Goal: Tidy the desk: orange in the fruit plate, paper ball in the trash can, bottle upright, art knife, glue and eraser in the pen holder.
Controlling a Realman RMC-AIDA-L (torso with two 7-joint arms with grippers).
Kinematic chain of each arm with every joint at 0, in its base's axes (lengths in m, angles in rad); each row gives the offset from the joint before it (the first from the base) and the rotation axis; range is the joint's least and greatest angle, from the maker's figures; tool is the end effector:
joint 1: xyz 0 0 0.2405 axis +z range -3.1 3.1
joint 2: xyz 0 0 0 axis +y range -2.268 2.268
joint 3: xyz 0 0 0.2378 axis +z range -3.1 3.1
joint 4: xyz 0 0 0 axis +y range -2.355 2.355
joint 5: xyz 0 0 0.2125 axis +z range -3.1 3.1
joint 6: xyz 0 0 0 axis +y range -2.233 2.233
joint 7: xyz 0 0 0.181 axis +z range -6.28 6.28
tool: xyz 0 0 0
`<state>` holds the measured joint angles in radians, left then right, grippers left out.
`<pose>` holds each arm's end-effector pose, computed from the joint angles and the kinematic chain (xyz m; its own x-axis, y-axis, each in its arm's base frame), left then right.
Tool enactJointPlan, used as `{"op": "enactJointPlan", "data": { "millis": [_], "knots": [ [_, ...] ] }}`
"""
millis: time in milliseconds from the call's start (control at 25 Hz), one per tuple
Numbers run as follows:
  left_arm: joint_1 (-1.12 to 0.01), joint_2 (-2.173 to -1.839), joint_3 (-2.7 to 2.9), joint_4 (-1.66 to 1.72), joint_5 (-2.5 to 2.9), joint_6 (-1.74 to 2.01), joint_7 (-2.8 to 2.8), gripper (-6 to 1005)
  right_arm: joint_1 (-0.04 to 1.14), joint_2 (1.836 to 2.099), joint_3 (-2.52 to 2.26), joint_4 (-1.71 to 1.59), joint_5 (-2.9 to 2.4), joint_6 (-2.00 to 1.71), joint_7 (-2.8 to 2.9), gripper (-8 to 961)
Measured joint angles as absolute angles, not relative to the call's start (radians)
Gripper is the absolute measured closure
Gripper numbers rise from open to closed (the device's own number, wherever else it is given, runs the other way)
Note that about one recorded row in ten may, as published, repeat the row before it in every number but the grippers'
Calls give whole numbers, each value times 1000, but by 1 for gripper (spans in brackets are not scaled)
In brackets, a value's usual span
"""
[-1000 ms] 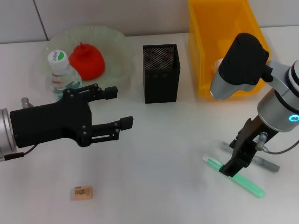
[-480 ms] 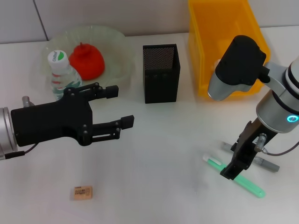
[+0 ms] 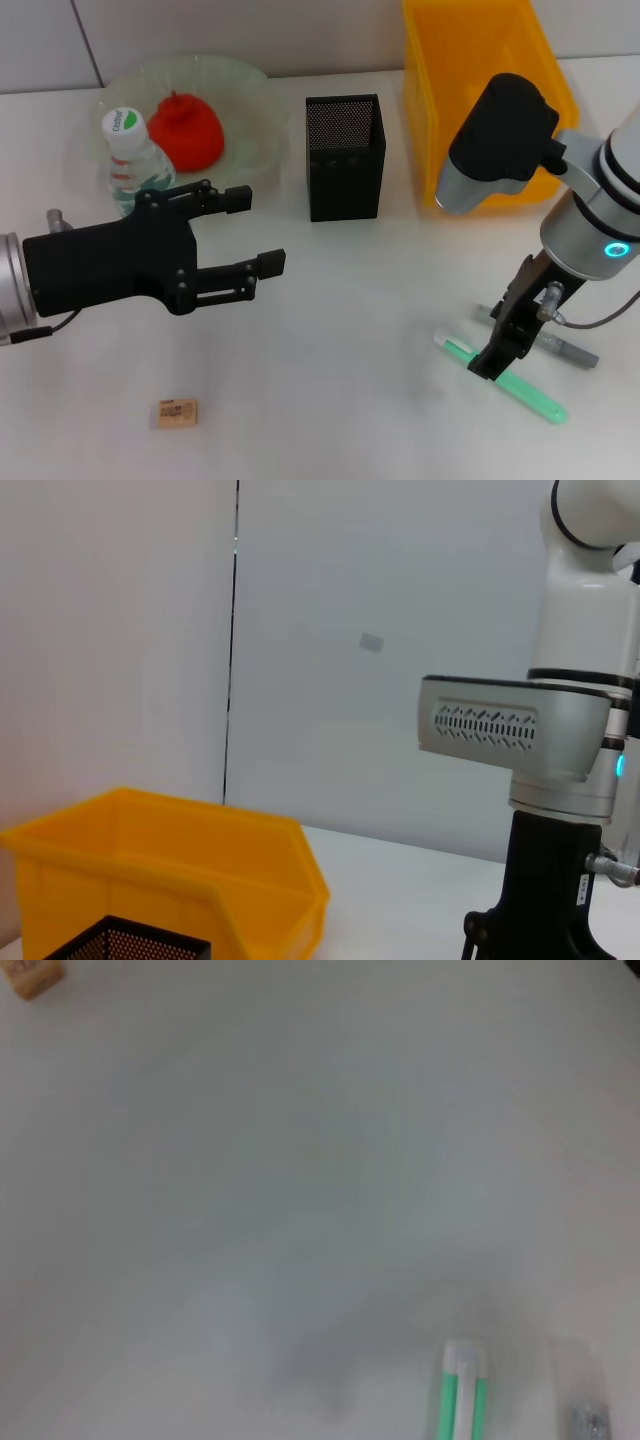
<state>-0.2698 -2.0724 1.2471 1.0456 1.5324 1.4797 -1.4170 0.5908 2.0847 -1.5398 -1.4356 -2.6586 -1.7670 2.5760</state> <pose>-0.1773 0.3067 -0.0197 0.8127 0.1248 0.5691 0.2602 -0.9517 -0.1630 0.1828 0.3115 -0.0323 0.6816 -0.5677 0.4618 -0.4481 -0.8227 -0.3500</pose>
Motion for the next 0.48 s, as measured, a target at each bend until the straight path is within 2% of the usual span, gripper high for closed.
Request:
{"op": "enactJointPlan", "data": {
  "millis": [480],
  "knots": [
    [-271,-2072,1247,1031,1519,1483,-1400,213,626,2085,-1545,-1388,-2661,-1759,2582,290]
  ]
}}
